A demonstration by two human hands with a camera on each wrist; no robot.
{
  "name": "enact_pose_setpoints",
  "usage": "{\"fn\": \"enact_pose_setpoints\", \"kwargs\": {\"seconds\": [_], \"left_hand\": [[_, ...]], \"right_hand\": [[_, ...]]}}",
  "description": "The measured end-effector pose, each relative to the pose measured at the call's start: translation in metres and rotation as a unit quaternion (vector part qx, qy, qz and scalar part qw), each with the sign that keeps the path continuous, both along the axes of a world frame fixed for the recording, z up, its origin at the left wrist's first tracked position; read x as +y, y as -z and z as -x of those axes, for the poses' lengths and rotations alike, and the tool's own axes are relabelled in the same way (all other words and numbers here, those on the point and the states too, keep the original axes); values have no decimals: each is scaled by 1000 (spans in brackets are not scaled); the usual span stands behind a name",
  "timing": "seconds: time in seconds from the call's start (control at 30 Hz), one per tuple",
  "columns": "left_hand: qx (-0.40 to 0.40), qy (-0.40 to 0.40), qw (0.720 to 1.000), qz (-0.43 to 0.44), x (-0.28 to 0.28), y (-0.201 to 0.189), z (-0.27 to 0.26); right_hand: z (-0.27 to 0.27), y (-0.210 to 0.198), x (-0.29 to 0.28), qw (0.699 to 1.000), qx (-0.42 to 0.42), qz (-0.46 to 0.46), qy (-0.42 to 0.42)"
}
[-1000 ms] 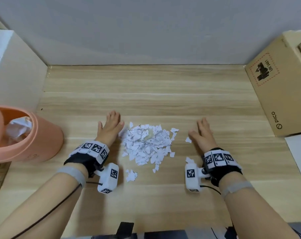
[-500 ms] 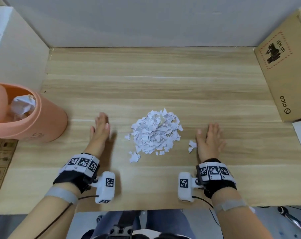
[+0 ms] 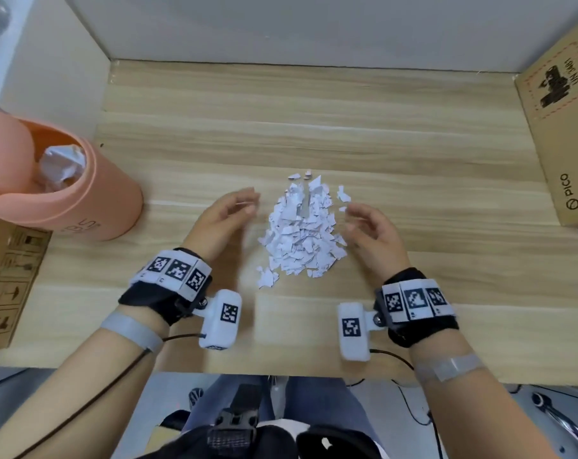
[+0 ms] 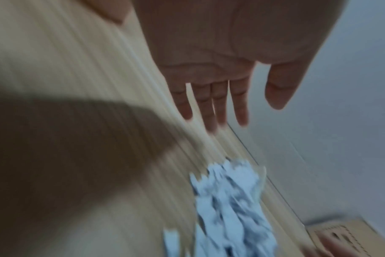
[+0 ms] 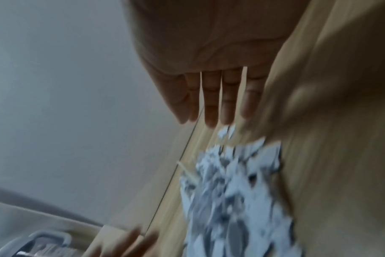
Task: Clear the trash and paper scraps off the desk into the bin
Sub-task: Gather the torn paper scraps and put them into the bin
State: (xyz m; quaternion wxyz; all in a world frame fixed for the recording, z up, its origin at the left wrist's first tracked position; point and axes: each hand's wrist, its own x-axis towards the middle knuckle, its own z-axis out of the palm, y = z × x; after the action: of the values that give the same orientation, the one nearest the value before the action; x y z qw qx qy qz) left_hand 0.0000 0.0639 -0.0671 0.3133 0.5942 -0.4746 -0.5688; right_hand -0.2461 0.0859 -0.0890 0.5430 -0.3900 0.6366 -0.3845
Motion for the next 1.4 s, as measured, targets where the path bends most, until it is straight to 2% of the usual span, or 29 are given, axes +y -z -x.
{"fn": "enact_pose_setpoints", "kwargs": {"seconds": [0.03, 0.1, 0.17, 0.2, 0.23, 0.37, 0.47, 0.6, 0.7, 0.77, 0.83, 0.87, 0.93, 1.03, 1.1, 1.2, 1.3, 1.33, 1.4], "left_hand": [[-4, 2, 1000, -17, 3, -7, -8], [-33, 97, 991, -91, 14, -9, -18], [-67, 233, 952, -187, 23, 2, -17], [-80, 279, 932, -216, 26, 9, -12], [-88, 294, 925, -225, 28, 15, -5], [-85, 211, 958, -174, 16, 17, 25], [-100, 214, 965, -118, 3, 7, 26], [-93, 155, 983, -26, -12, -36, 2], [-101, 41, 990, 90, -15, -77, -29], [-180, -48, 964, 190, -13, -100, -58], [-307, -122, 906, 263, -14, -112, -90], [-359, -152, 880, 269, -14, -115, -106], [-414, -203, 854, 242, -15, -116, -133], [-423, -235, 850, 209, -14, -110, -161], [-392, -236, 867, 197, -13, -103, -173], [-268, -257, 908, 194, -11, -97, -177], [-220, -249, 920, 205, -14, -94, -170], [-214, -242, 923, 211, -16, -94, -167], [-194, -218, 932, 214, -22, -91, -161]], "right_hand": [[7, -4, 3, 999, -13, -33, 3], [12, -6, 10, 988, -24, -131, -76], [7, -4, 16, 956, 22, -204, -210], [2, -2, 16, 947, 38, -205, -244], [-3, 1, 15, 949, 42, -190, -249], [-19, 0, -2, 968, 43, -133, -209], [-22, -12, -11, 965, 92, -100, -225], [-37, -42, -32, 973, 113, -24, -198], [-72, -68, -49, 975, 81, 26, -207], [-104, -82, -59, 969, 62, 54, -235], [-139, -91, -66, 958, 56, 77, -270], [-157, -93, -67, 952, 55, 88, -288], [-190, -96, -70, 935, 67, 113, -330], [-228, -94, -70, 896, 107, 163, -400], [-246, -91, -70, 859, 137, 219, -442], [-262, -91, -70, 792, 232, 265, -498], [-264, -95, -71, 732, 330, 281, -525], [-262, -96, -71, 720, 354, 288, -524], [-254, -98, -72, 714, 383, 284, -513]]}}
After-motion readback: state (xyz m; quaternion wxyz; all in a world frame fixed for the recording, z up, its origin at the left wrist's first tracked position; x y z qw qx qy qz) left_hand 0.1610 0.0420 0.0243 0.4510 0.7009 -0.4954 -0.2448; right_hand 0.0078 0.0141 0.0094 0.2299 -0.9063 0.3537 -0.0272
